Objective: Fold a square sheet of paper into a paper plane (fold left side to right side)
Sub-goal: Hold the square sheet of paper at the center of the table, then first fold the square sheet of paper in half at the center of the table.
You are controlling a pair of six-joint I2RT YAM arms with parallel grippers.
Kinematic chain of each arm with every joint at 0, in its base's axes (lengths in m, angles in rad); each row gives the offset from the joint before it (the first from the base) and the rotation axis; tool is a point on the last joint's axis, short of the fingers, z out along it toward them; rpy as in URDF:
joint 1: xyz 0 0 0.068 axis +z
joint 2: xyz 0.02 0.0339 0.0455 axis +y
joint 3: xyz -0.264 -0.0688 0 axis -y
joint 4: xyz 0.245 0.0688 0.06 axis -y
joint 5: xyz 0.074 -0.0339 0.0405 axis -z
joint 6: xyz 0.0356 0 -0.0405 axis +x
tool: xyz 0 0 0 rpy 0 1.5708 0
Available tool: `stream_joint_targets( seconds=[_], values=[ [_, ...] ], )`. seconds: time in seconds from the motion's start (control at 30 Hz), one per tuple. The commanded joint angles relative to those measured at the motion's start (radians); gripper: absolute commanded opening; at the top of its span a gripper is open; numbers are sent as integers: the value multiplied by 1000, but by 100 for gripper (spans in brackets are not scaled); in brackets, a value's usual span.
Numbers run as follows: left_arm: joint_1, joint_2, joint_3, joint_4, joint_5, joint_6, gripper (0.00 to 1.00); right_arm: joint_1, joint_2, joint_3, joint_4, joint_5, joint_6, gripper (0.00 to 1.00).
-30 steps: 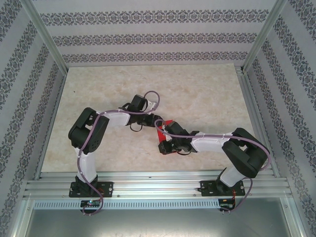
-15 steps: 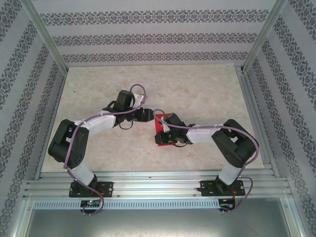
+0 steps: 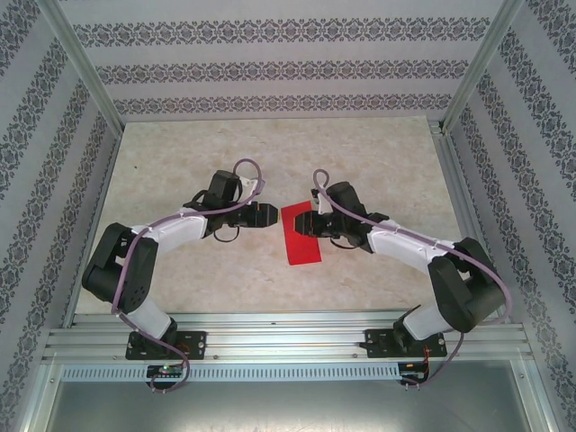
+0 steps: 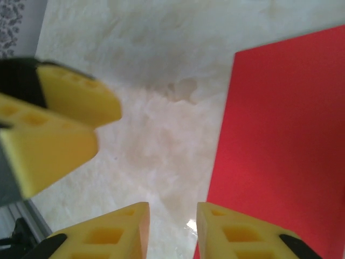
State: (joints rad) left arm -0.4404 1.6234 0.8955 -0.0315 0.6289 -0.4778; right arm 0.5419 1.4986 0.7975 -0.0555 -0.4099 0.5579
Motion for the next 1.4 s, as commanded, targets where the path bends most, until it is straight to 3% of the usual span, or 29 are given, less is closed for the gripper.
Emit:
stream_joint_targets(
  seconds=[0.0, 0.23, 0.47, 0.9, 1.37],
  values=[
    [5, -8, -61, 123, 50, -67, 50, -42, 109, 74, -13, -37, -6, 26],
    [-37, 47, -97, 236, 62, -127, 46, -54, 340, 266, -39, -55, -41, 22],
    [-110, 140, -65, 301, 72, -145, 43, -65, 459, 330, -70, -49, -61, 21],
    [-169, 264, -13, 249, 69, -82, 40, -68, 513, 318, -129, -18, -87, 19],
    [-228, 269, -35, 95, 67, 25, 39, -65, 525, 324, -162, 11, -82, 19]
  ],
)
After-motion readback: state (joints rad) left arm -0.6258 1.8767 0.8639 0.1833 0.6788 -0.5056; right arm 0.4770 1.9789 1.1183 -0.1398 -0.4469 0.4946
